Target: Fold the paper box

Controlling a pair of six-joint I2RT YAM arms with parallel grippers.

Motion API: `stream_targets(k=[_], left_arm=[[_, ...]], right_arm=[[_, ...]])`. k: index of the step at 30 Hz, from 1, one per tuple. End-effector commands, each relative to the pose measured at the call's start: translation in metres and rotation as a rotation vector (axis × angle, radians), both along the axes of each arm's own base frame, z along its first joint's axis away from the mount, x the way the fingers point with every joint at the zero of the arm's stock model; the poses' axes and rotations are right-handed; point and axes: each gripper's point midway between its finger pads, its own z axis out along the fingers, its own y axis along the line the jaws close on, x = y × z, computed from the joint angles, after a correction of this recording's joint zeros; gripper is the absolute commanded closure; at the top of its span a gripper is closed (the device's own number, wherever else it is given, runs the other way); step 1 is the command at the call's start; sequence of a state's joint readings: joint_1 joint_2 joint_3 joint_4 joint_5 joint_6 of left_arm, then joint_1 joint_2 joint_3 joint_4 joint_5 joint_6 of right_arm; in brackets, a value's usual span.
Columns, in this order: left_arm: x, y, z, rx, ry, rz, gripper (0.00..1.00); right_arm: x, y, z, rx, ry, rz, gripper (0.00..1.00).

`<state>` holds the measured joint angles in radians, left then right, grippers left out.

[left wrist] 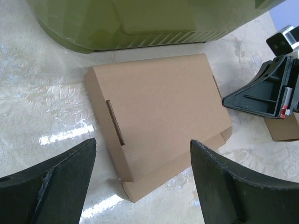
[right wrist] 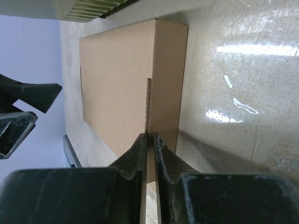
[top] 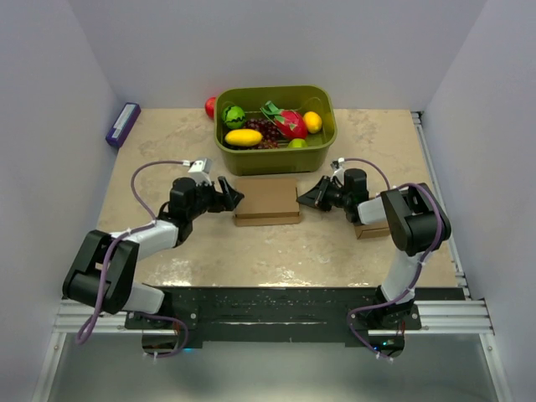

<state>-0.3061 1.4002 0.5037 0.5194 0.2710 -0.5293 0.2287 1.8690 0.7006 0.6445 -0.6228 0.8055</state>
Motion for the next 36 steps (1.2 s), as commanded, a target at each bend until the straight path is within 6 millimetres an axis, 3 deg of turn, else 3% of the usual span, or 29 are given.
stream_targets(k=[1, 5, 24, 29, 32, 33, 36], left_arm=[[0.008, -0.006, 0.003, -0.061, -0.017, -0.008, 0.14], [0.010, -0.011, -0.006, -0.073, 0.010, -0.029, 0.15], [0.015, -0.043, -0.003, -0.195, 0.004, -0.125, 0.20], [0.014, -0.058, 0.012, -0.246, -0.040, -0.169, 0.33], [0.017, -0.061, 0.017, -0.237, -0.057, -0.166, 0.46], [0.018, -0.061, 0.017, -0.230, -0.058, -0.157, 0.55], [0.018, -0.063, 0.019, -0.208, -0.069, -0.162, 0.66]], right_arm=[[-0.020, -0.024, -0.055, -0.120, 0.156, -0.063, 0.95], [-0.021, -0.032, -0.061, -0.137, 0.169, -0.085, 0.96], [-0.021, -0.037, -0.062, -0.151, 0.164, -0.087, 0.95], [-0.020, -0.037, -0.058, -0.152, 0.149, -0.085, 0.94], [-0.021, -0.038, -0.055, -0.160, 0.139, -0.083, 0.89], [-0.020, -0.039, -0.051, -0.168, 0.128, -0.083, 0.83], [-0.021, -0.042, -0.040, -0.187, 0.106, -0.091, 0.68]])
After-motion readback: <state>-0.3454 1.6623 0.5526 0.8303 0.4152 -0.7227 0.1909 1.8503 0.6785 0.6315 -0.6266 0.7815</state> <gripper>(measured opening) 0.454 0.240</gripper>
